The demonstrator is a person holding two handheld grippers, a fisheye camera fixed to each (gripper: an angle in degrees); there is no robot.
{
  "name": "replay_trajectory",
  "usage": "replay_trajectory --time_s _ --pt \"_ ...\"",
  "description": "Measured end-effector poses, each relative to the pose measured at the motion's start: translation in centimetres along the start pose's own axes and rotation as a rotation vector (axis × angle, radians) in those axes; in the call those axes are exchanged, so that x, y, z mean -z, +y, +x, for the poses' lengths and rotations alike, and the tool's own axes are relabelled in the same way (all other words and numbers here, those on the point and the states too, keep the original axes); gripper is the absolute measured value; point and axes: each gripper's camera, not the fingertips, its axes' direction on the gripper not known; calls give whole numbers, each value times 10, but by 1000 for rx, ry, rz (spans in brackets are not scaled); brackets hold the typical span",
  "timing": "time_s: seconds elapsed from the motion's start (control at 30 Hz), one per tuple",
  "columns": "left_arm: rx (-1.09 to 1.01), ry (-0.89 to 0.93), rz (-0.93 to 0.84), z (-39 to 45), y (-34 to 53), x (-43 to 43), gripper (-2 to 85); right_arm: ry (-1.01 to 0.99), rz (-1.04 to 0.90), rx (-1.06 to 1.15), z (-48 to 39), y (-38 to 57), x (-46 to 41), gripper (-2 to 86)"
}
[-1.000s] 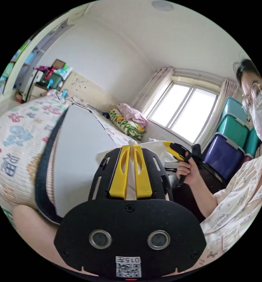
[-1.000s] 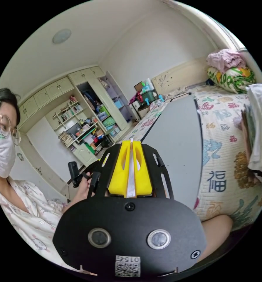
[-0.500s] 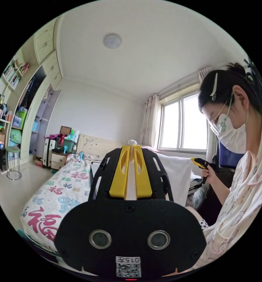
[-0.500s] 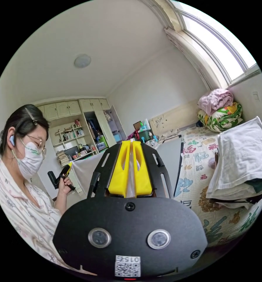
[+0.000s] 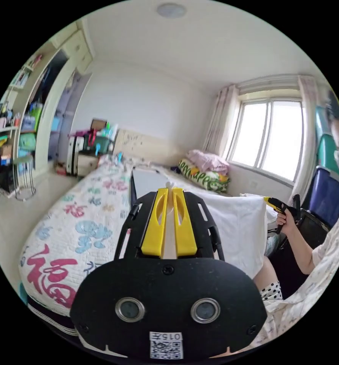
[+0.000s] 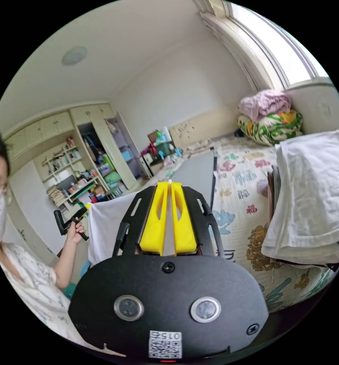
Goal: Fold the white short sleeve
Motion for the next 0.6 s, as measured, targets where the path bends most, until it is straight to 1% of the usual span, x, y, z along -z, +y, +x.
replay_trajectory --time_s 0.03,0.1,0.13,0.2,0.3,0.47,0.53,0.6 --pt "43 11 -33 -17 3 -30 0 13 -28 -19 10 -6 -19 -2" --pt "161 22 -184 -72 17 -142 0 93 -152 -74 45 -26 -92 -3" --pt "170 8 -217 -81 21 -165 0 117 -181 -80 52 -29 -109 -3" --pt "111 -102 -319 -88 34 -239 1 201 -285 -91 78 -40 -162 -3" --pt "126 -121 -360 -104 47 -294 3 259 -306 -78 98 -54 -193 -1" --pt "109 -115 -413 -121 64 -348 13 272 -339 -59 122 -84 -217 3" --pt "120 -77 -413 -128 69 -360 19 271 -321 -36 128 -95 -216 7" --pt "145 -54 -410 -138 70 -366 34 304 -250 -56 139 -109 -195 12"
